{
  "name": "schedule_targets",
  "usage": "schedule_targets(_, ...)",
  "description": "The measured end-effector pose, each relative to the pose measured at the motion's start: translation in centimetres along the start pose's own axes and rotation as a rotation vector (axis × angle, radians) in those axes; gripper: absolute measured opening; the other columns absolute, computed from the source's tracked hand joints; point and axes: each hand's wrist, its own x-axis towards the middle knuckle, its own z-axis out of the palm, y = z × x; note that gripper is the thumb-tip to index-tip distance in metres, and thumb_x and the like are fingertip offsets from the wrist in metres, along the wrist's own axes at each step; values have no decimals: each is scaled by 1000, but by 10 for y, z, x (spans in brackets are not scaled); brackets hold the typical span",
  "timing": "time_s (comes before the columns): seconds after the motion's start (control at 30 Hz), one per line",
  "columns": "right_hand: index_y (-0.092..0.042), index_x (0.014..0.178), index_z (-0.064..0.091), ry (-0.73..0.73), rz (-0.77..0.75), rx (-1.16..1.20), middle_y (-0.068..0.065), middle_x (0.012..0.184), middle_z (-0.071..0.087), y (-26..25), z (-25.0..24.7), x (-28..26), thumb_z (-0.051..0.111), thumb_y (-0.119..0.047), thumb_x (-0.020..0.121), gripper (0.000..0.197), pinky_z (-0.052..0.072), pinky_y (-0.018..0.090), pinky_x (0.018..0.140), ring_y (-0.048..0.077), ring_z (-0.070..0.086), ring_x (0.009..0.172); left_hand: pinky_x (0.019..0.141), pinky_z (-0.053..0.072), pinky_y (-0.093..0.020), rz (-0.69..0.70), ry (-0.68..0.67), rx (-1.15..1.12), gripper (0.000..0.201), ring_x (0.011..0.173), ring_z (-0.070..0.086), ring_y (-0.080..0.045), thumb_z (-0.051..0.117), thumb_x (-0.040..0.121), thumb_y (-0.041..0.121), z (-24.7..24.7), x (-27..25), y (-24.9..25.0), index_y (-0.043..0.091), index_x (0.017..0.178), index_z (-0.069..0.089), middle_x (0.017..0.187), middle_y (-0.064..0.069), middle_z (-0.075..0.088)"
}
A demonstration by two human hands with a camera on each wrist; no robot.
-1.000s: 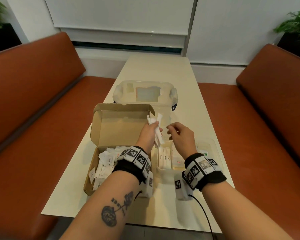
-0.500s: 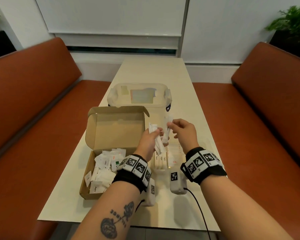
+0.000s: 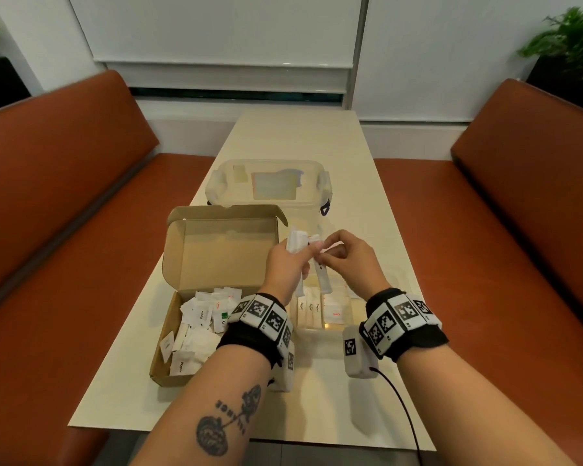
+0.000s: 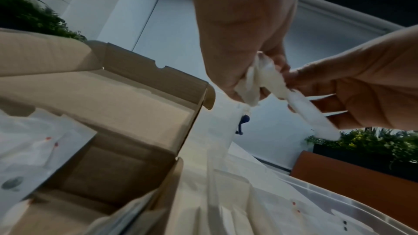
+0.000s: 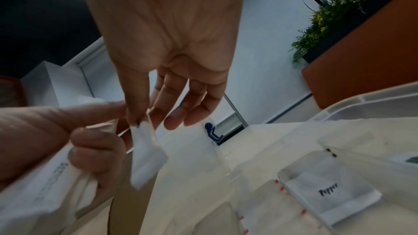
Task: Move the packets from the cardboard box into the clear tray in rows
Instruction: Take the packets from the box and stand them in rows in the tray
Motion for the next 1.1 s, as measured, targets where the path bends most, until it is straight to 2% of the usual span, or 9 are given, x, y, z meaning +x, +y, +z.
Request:
schedule_targets(0.13,-15,91,58,-105,80,64,1,67,68,6,2,-3,77,-14,75,25,52,21,61,6,63,59,45,39,-17,-63,98,-19,18,40,42,-11,72,82,26,-1,6,0,14,72,63,42,5,47)
schedule_targets(0.3,-10,93,62,-202,132,155,8,73,73,12,3,-9,79,-10,73,26,58,28,67,18,69,66,57,39,-29,-113,167,-59,11,45,43,-16,71,84,22,-7,10,-4,15,77,67,49,-3,48)
schedule_targets(0.47,-9,81,67,-117,117,183,7,66,66,8,8,-5,72,-10,80,5,53,20,61,10,59,55,60,41,-30,-115,167,-52,13,45,43,-17,72,83,22,-8,12,-7,14,74,67,45,0,48)
schedule_targets(0.57,-9,77,64,-48,179,129,5,62,64,11,12,-1,73,-7,79,9,52,20,57,9,59,51,58,40,-28,-99,184,-53,16,42,44,-14,71,84,24,-10,15,-9,13,74,67,45,1,50)
schedule_targets(0.67,-10,76,56,-9,284,8,8,59,64,22,22,-2,72,-2,77,17,55,22,53,12,59,47,54,41,-27,-73,213,-93,16,42,45,-9,66,88,27,-14,18,-13,17,76,66,66,0,64)
schedule_targets(0.73,-9,74,54,-60,324,-91,7,58,63,29,34,-5,68,1,77,18,54,21,50,11,59,43,51,43,-26,-70,219,-120,13,42,45,-6,63,90,28,-16,19,-15,19,81,64,82,2,70)
schedule_targets(0.83,-8,71,52,-133,345,-186,9,64,62,36,52,-8,62,7,79,19,59,31,59,16,61,49,49,43,-23,-69,214,-116,12,40,45,-3,63,90,29,-18,20,-17,19,83,64,85,4,71)
schedule_targets(0.93,-10,67,51,-154,317,-272,11,71,61,38,63,-6,58,8,80,24,59,34,64,19,61,54,47,42,-23,-63,210,-111,14,40,45,-3,63,91,28,-17,20,-18,20,79,64,82,4,71)
schedule_targets(1.1,-13,66,55,-250,244,-452,17,87,69,41,70,-3,61,5,80,23,56,37,80,29,67,82,50,43,-23,-62,196,-110,14,42,47,-3,62,91,30,-18,19,-18,21,80,64,81,5,71)
